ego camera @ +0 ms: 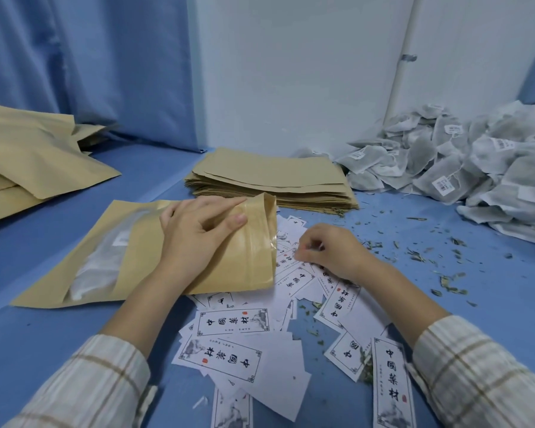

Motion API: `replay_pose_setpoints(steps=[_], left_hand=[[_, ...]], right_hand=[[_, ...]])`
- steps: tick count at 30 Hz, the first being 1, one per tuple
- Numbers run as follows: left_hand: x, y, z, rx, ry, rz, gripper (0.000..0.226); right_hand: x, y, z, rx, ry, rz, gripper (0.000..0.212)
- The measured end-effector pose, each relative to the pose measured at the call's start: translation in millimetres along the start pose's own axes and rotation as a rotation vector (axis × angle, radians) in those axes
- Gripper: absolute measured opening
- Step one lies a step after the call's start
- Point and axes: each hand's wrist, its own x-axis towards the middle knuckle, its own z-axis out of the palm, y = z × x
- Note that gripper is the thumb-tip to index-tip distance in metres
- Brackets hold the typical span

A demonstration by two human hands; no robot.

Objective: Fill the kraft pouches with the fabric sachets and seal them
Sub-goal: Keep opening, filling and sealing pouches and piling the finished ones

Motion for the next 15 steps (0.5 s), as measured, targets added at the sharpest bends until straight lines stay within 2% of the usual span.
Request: replay_pose_setpoints(steps=[1, 3, 5, 7, 11, 15], left_hand=[[-0.1, 0.4, -0.1, -0.002, 0.002, 0.000, 0.021], [0.1, 0.7, -0.4, -0.001, 0.002, -0.001, 0.020], [0.0, 0.8, -0.6, 0.000, 0.000, -0.004, 0.021], [-0.5, 1.2, -0.8, -0.009, -0.002, -0.005, 0.021], [-1.2, 2.4, -1.4, -0.021, -0.002, -0.014, 0.021], [-1.3, 3.9, -2.0, -0.036, 0.000, -0.011, 0.021]], right_hand=[[-0.7, -0.3, 0.1, 0.016, 0.012, 0.017, 0.014], [-2.1, -1.8, -0.1, 0.051, -0.011, 0.052, 0.034], [-2.1, -3.8, 1.2, -0.032, -0.076, 0.047, 0.059], [-1.2, -6.0, 5.1, -0.084, -0.079, 0.045, 0.069], [0.5, -3.6, 3.5, 0.122, -0.012, 0.158, 0.062], [-1.5, 4.1, -8.6, 0.468, 0.085, 0.296, 0.048]])
